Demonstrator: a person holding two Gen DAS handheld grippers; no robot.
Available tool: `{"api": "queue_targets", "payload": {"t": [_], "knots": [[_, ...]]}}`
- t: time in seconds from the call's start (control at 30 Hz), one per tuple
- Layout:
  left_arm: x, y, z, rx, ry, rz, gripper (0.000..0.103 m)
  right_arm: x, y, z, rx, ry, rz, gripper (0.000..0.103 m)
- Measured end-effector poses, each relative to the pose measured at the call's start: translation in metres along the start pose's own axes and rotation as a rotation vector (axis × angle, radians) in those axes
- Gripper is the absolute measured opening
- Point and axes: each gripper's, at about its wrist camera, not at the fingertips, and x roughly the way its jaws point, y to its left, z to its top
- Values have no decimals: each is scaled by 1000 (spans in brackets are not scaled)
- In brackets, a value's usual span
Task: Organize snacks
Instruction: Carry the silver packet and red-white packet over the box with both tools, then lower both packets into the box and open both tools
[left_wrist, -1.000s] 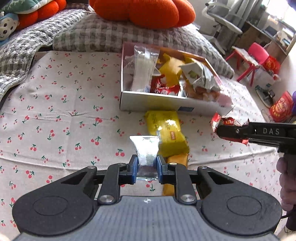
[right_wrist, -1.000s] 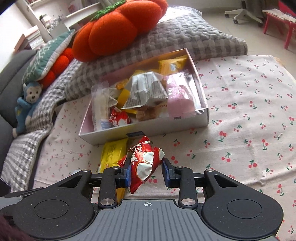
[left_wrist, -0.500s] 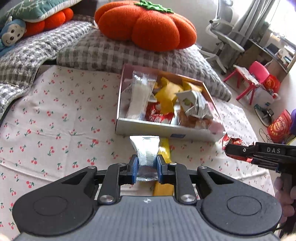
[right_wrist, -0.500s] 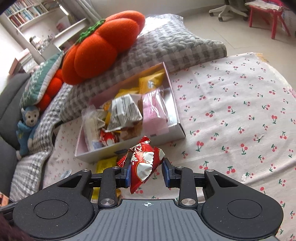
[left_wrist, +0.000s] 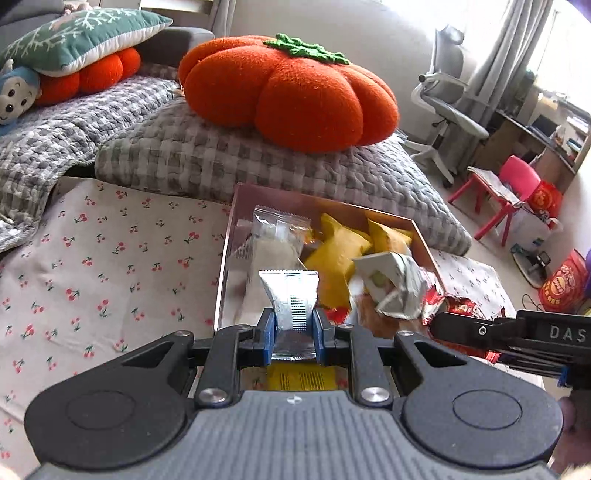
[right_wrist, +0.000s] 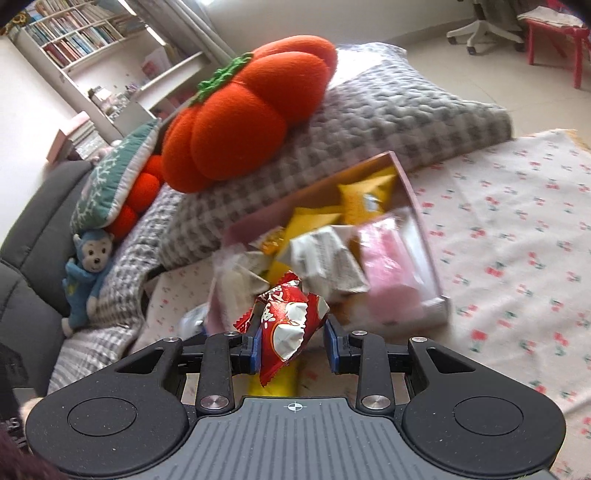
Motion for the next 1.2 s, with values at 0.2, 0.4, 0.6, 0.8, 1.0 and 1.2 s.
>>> {"api": "queue_targets", "payload": {"t": [0.2,0.4,0.6,0.8,1.0,1.2], "knots": [[13,1,-3,55,-39,18,19,28,10,2,10,-21,40,31],[27,3,-5,85,-15,49,19,41,14,1,-24,-57,10,31],[32,3,-7,74,4,43,21,46,13,1,-46,-93,-7,32],[31,1,-9,119,-2,53,32,43,12,2,-31,-104,15,41],[25,-1,-8,130,-17,66,69,34,18,3,-54,-120,38,58],[18,-4,-9,144,-25,75,90,23,26,2,-92,-129,26,66]]}}
